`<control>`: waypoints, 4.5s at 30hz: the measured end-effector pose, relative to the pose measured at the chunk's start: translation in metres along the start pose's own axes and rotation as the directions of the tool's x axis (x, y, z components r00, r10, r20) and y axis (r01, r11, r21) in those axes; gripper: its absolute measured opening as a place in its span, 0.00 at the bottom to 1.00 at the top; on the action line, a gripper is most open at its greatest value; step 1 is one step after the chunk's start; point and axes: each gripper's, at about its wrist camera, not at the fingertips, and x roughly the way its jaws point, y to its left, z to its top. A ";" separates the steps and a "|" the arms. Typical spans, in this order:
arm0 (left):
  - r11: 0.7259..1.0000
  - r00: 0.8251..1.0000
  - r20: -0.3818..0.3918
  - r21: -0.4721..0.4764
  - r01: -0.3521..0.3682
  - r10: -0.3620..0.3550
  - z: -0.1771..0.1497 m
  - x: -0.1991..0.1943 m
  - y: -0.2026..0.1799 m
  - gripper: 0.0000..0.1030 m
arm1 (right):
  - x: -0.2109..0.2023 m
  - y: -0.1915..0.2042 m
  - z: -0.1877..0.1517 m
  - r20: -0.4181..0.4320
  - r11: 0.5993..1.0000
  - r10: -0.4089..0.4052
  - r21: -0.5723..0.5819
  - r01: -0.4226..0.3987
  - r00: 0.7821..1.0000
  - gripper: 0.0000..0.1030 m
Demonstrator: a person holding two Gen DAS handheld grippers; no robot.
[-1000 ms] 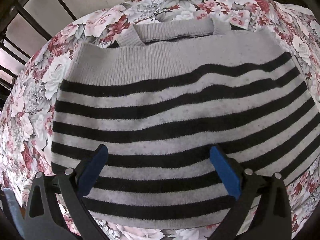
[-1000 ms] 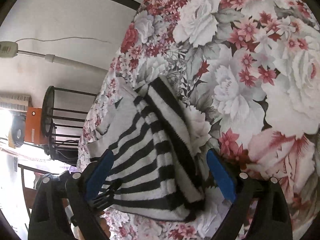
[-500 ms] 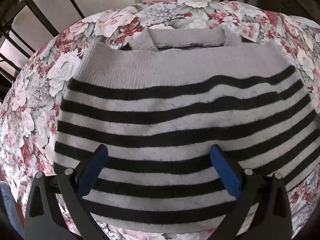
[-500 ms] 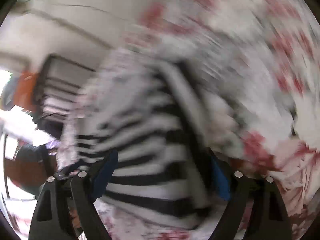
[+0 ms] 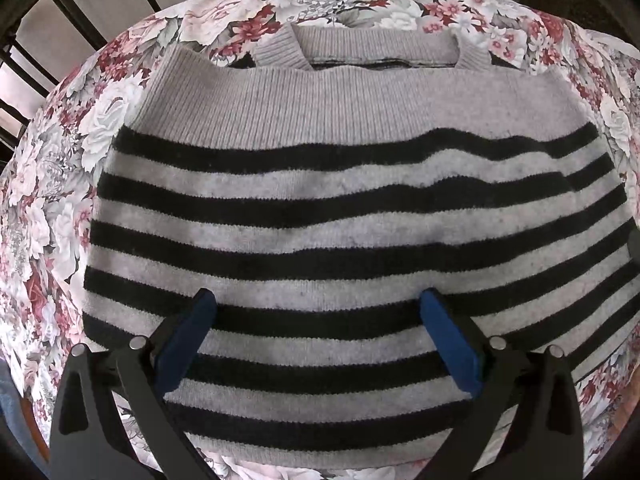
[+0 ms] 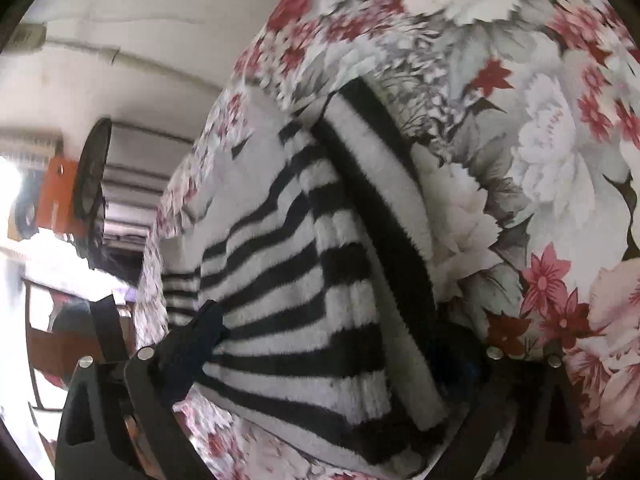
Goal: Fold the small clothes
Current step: 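Grasp the striped sweater's side edge with the right gripper, then lift the held side and fold it over the sweater body with the right gripper, then lower the fold, open the right gripper and press the fold flat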
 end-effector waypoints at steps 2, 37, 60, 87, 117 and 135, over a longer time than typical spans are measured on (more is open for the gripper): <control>1.000 1.000 -0.002 0.001 0.003 -0.003 0.003 -0.009 -0.010 0.96 | 0.004 0.002 0.001 0.000 0.999 -0.031 0.008 0.031 1.000 0.97; 0.993 0.993 0.085 -0.078 0.092 -0.085 0.018 -0.063 0.008 0.96 | -0.021 0.146 -0.025 0.130 0.986 -0.064 -0.142 0.083 0.989 0.26; 0.984 0.982 0.179 -0.175 -0.022 0.053 0.004 -0.086 0.098 0.95 | 0.036 0.240 -0.055 0.045 0.973 0.033 -0.228 -0.022 0.998 0.26; 0.940 0.985 -0.082 -0.298 -0.167 0.149 -0.045 -0.016 0.218 0.95 | 0.176 0.270 -0.109 -0.171 0.953 -0.037 -0.302 -0.016 0.984 0.52; 0.986 0.992 0.068 -0.141 -0.095 0.105 -0.053 -0.019 0.155 0.96 | 0.104 0.180 -0.067 -0.117 0.957 -0.138 -0.273 0.102 0.983 0.00; 0.951 0.989 0.134 -0.310 -0.010 0.055 -0.005 -0.043 0.182 0.96 | 0.094 0.242 -0.020 0.036 0.934 -0.101 -0.340 0.107 0.994 0.44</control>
